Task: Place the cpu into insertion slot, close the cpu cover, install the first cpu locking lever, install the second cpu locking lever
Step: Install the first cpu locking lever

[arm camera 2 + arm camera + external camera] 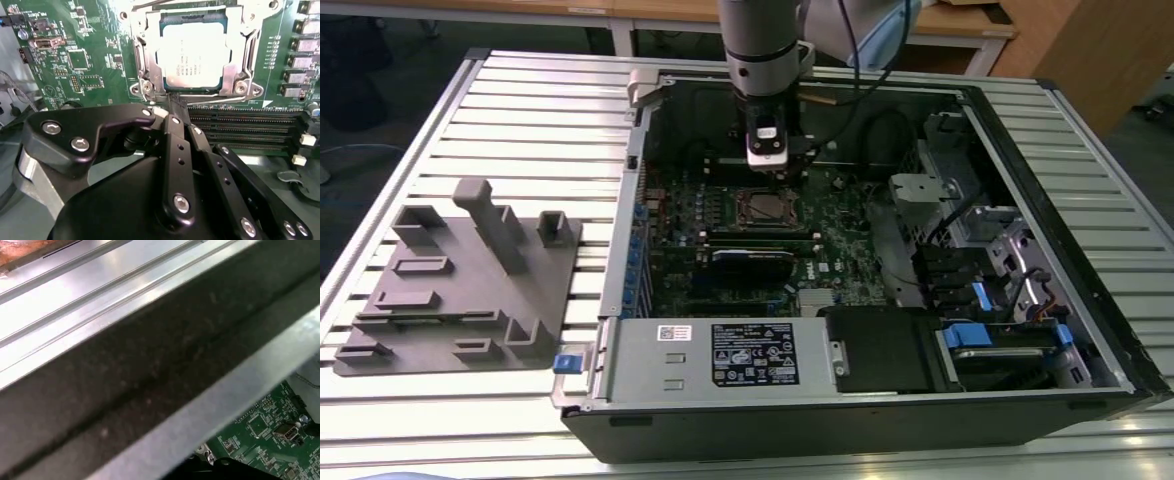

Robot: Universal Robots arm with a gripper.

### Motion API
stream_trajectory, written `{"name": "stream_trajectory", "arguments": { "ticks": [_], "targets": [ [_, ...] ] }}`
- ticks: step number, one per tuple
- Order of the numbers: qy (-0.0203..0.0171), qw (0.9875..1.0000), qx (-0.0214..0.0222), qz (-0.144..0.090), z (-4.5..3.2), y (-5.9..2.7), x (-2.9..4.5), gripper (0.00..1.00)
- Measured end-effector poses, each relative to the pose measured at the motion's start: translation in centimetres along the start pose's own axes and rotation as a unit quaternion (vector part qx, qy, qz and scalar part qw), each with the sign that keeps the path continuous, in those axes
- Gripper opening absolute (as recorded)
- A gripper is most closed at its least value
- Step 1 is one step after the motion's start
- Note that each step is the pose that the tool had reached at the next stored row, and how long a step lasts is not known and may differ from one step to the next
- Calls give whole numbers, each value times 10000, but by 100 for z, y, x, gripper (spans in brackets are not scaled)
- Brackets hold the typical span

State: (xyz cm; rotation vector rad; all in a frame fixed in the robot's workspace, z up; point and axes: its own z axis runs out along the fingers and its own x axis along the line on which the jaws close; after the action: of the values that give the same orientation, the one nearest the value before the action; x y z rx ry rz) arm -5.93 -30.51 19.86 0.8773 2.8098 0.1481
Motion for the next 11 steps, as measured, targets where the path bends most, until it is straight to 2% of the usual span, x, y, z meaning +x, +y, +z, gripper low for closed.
{"name": "stream_trajectory", "arguments": {
  "ticks": [7,11],
  "targets": [
    [3,10000,0,1,-111,18,-18,11],
    [3,10000,0,0,-118,19,-19,11]
  ]
}}
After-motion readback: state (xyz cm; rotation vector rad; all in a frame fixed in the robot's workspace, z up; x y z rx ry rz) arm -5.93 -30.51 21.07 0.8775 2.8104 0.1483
